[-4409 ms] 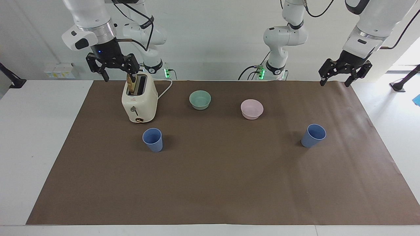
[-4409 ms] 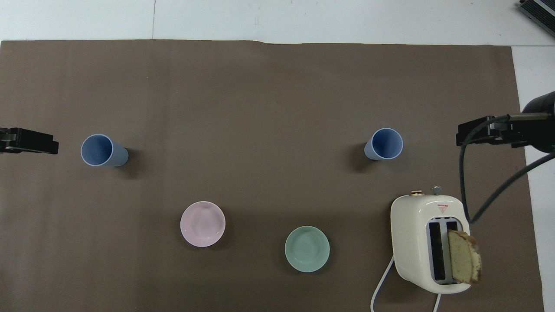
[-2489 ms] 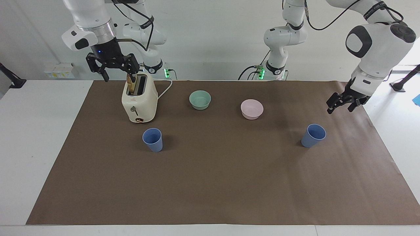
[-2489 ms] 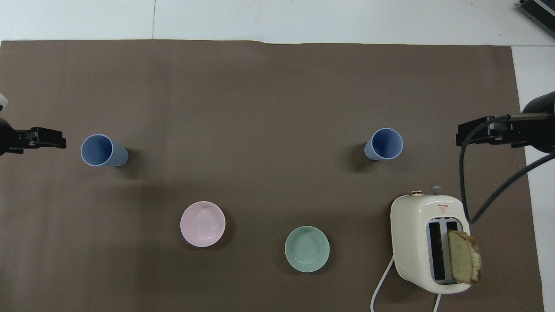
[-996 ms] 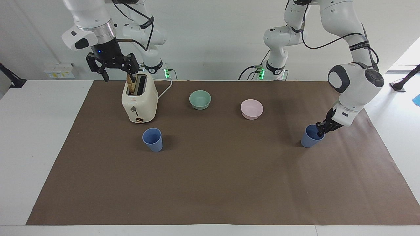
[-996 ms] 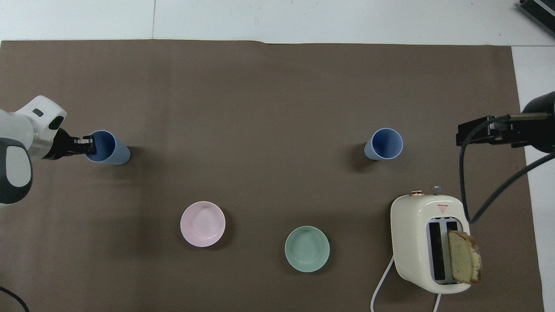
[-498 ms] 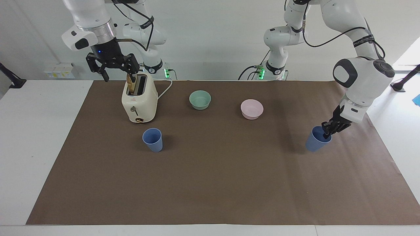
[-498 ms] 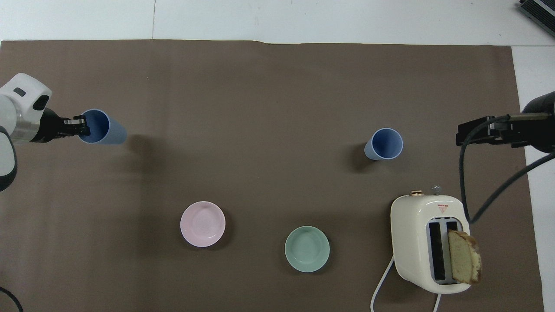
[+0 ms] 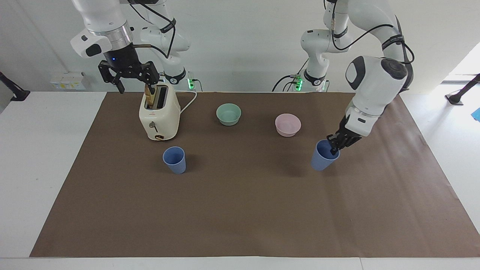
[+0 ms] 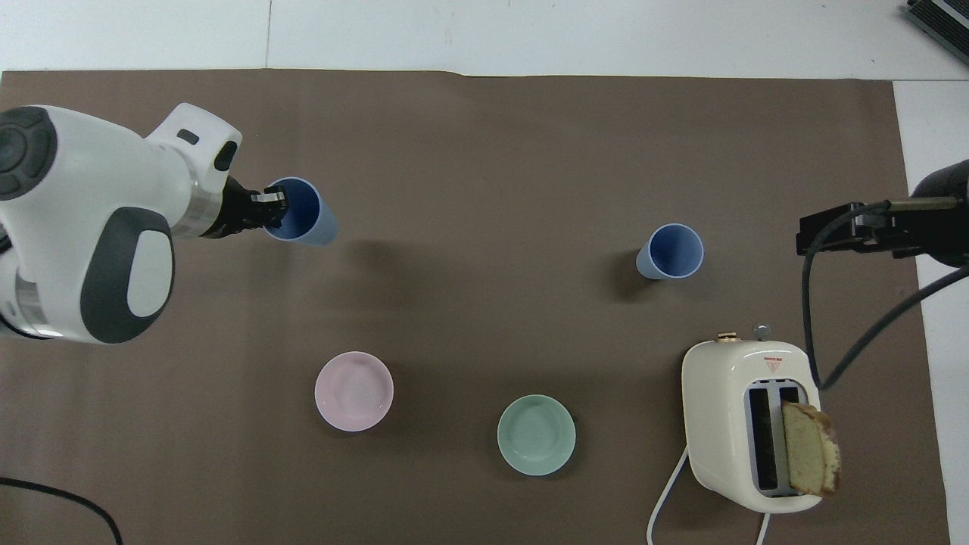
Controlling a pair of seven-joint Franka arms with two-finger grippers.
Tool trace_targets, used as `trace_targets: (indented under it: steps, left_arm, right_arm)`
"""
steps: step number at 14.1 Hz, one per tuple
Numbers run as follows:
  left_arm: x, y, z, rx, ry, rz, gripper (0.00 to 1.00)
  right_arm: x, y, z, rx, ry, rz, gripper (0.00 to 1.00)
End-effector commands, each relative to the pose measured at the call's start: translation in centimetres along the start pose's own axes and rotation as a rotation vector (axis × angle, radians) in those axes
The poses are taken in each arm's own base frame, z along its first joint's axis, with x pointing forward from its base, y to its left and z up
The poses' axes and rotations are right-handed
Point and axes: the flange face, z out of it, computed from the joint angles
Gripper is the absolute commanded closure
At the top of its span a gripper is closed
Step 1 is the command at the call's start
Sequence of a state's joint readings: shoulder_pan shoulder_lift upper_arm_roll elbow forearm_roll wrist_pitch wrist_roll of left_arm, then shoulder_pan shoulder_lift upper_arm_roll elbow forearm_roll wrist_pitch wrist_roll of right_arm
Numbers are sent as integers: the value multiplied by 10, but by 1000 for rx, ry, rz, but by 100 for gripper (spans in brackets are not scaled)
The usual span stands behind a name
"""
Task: Stack blue cups with both arms
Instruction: 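Carry the blue cup with the left gripper toward the table center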
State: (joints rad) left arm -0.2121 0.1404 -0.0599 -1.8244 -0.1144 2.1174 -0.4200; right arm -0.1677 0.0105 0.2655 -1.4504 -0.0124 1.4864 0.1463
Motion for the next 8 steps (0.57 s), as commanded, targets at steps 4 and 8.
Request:
trace_targets:
  steps: [4, 8]
  left_arm:
    - [-52, 101, 30, 46, 31, 17, 100]
    - [-77, 129, 61, 54, 3, 55, 100]
  right_arm:
    - [-6, 4, 0, 20, 0, 9, 0]
    - [-6, 4, 0, 20, 0, 9, 0]
